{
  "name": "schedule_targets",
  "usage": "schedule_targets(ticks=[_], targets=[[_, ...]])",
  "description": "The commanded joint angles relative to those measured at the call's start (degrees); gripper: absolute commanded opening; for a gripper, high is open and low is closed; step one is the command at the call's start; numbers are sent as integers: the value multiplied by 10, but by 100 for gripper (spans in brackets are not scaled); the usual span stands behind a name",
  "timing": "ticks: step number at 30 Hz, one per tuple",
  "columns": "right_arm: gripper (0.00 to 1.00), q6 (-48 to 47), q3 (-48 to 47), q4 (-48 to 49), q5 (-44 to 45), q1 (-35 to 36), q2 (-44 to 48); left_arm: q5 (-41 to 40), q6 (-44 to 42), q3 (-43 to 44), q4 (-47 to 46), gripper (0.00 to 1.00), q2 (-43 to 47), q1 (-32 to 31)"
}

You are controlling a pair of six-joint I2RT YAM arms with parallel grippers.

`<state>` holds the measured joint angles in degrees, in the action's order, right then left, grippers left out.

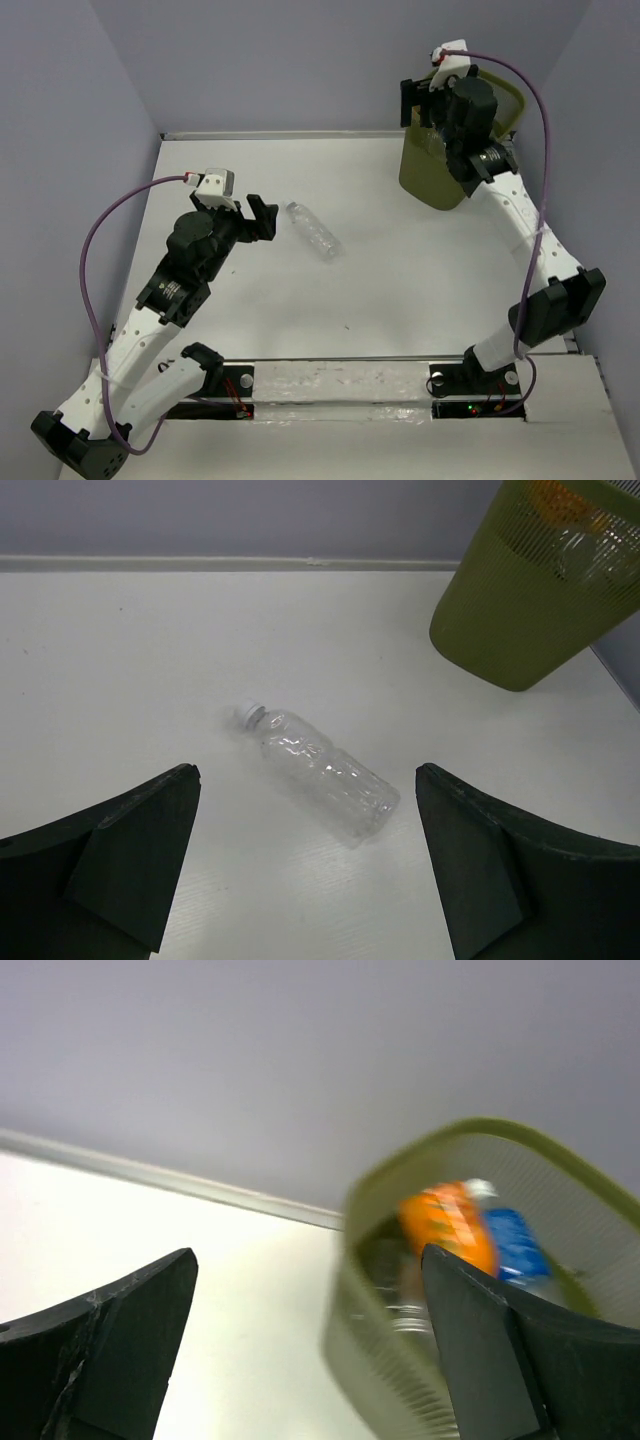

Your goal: Put the plastic bottles in the bin

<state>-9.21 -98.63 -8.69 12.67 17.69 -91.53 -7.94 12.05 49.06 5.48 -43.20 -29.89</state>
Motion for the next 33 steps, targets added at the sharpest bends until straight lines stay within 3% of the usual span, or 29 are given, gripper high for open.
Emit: schedule_targets(ticks=[1, 5, 9, 18, 20, 24, 27, 30, 33], targets=[[98, 37, 70, -51, -133, 91, 28, -7, -8, 5, -20, 99, 8, 2], [97, 63, 146, -48, -172, 175, -37, -34, -10, 7, -13, 99, 10, 3], [99, 46, 117, -62, -145, 250, -151, -44, -11, 7, -13, 99, 12, 3], [99, 70, 91, -47, -154, 250, -271, -40, -12, 6, -13, 99, 18, 4], [93, 75, 92, -46, -146, 250, -280, -39, -12, 6, -14, 99, 19, 4], [59, 82, 99, -22, -130, 250, -243, -37, -12, 6, -15, 99, 19, 4], [47, 78, 99, -8, -72, 250, -200, -36, -12, 5, -16, 99, 20, 4], [46, 19, 80, 10, 8, 240, -136, -30, -11, 5, -16, 99, 20, 4], [46, 5, 44, 10, 21, 179, -80, -25, -10, 6, -17, 99, 21, 4]])
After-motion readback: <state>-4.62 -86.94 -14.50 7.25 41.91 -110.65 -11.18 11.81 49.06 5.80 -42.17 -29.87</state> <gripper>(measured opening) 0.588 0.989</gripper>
